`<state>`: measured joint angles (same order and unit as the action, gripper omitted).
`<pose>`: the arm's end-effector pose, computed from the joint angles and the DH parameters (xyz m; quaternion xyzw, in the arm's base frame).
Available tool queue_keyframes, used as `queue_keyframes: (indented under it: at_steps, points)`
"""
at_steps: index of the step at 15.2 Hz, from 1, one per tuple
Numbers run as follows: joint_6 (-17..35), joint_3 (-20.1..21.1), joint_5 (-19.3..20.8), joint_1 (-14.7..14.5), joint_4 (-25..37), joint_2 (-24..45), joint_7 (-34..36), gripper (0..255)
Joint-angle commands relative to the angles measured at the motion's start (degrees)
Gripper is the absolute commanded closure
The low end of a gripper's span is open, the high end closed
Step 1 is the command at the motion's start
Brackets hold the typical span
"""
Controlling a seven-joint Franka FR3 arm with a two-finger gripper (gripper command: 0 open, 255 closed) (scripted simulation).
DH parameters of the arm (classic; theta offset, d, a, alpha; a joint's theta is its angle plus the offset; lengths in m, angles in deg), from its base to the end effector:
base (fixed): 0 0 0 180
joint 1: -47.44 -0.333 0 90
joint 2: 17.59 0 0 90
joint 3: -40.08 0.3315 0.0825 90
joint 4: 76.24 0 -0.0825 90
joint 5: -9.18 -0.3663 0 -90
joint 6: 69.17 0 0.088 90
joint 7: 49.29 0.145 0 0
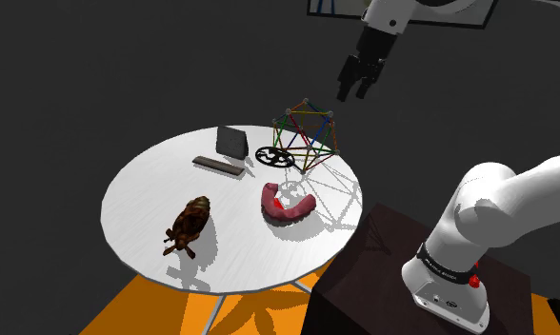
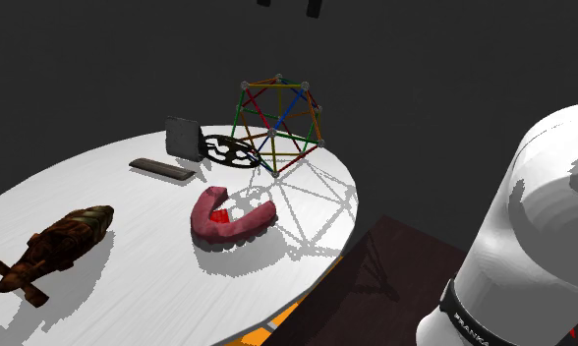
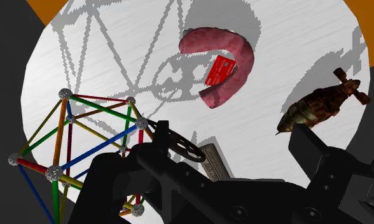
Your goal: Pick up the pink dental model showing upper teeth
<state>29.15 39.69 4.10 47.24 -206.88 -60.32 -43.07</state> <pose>0.3115 0.0099 0.6021 -0.9931 0.0573 -0.0880 0.0513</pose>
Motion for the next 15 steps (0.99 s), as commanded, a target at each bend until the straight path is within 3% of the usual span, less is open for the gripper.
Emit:
queue_keyframes:
  at_steps: [1, 8, 15]
  points:
    - [0.0, 0.0, 0.0, 0.0, 0.0, 0.0, 0.0, 0]
    - [13.81, 3.69, -1.31, -1.24, -10.09, 3.23, 1.87, 0]
    - [28.66, 7.58, -2.34, -2.53, -16.59, 11.12, 4.01, 0]
